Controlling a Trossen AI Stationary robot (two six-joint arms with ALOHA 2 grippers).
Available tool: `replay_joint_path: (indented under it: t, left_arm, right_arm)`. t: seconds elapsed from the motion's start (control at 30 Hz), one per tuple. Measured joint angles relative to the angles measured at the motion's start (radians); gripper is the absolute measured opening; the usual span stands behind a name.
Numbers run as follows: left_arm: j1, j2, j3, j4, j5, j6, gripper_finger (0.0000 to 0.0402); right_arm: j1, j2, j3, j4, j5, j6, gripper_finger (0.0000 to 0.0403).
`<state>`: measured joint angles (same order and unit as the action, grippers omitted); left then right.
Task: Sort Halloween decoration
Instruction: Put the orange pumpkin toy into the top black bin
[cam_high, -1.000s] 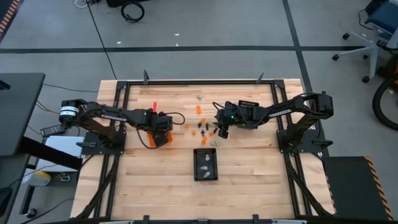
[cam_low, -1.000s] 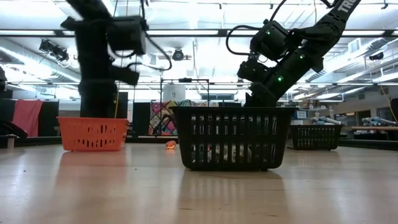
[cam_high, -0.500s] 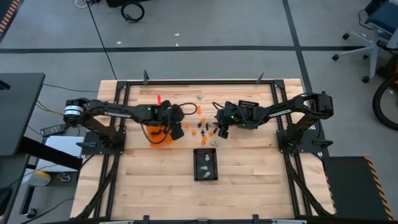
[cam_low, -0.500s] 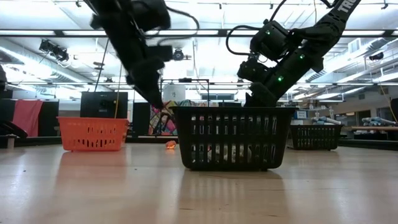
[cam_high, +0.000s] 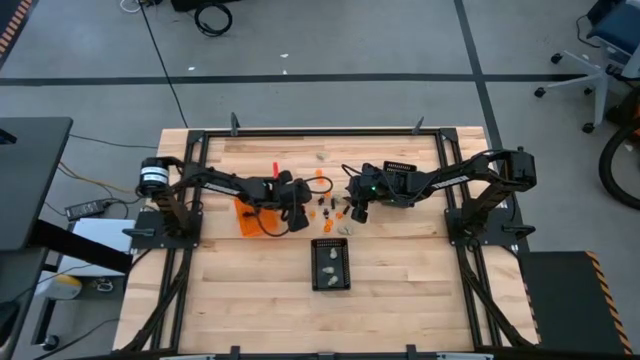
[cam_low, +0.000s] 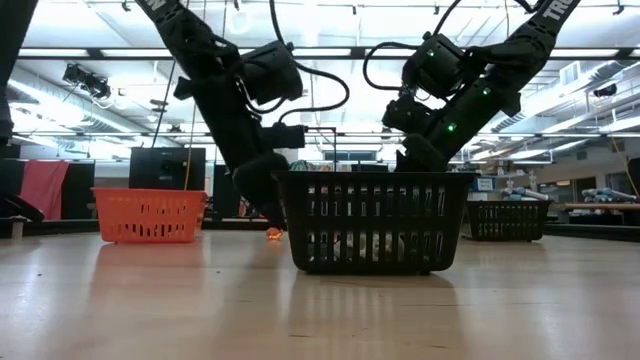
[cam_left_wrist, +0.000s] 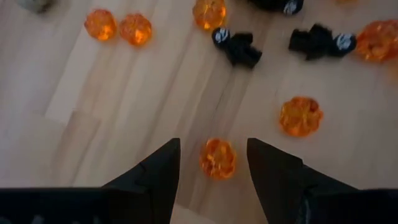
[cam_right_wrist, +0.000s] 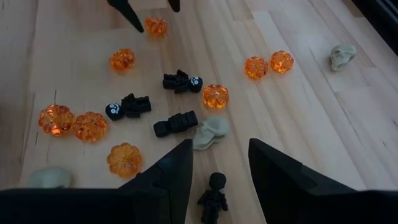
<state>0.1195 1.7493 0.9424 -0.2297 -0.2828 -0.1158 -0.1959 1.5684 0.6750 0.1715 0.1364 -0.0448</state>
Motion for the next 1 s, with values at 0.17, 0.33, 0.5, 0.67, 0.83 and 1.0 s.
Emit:
replay_joint_path:
  t: [0.17,0.33,0.5,0.67,0.83,1.0]
  left_arm:
    - [0.016,0.021,0.000,0.007,0.001,-0.001,0.0194]
    - [0.031,0.032,0.000,0.000,0.014,-0.009,0.0186]
    - [0.030,0.043,0.000,0.010,0.042,-0.014,0.0144]
    - [0.029,0.049,0.001,0.013,0.046,-0.005,0.0101]
    - [0.030,0.050,0.001,0.020,0.042,0.013,0.0080]
    - [0.028,0.042,0.003,0.008,0.043,0.024,0.0074]
  right_arm:
    - [0.000,0.000,0.000,0.001,0.000,0.000,0.0160]
    - [0.000,0.000,0.000,-0.001,0.000,-0.001,0.0160]
    - [0.000,0.000,0.000,-0.002,0.000,-0.003,0.0160]
    - [0.000,0.000,0.000,-0.003,0.000,-0.003,0.0160]
    - [0.000,0.000,0.000,-0.005,0.000,-0.002,0.0160]
    - [0.000,0.000,0.000,-0.010,0.000,-0.002,0.0160]
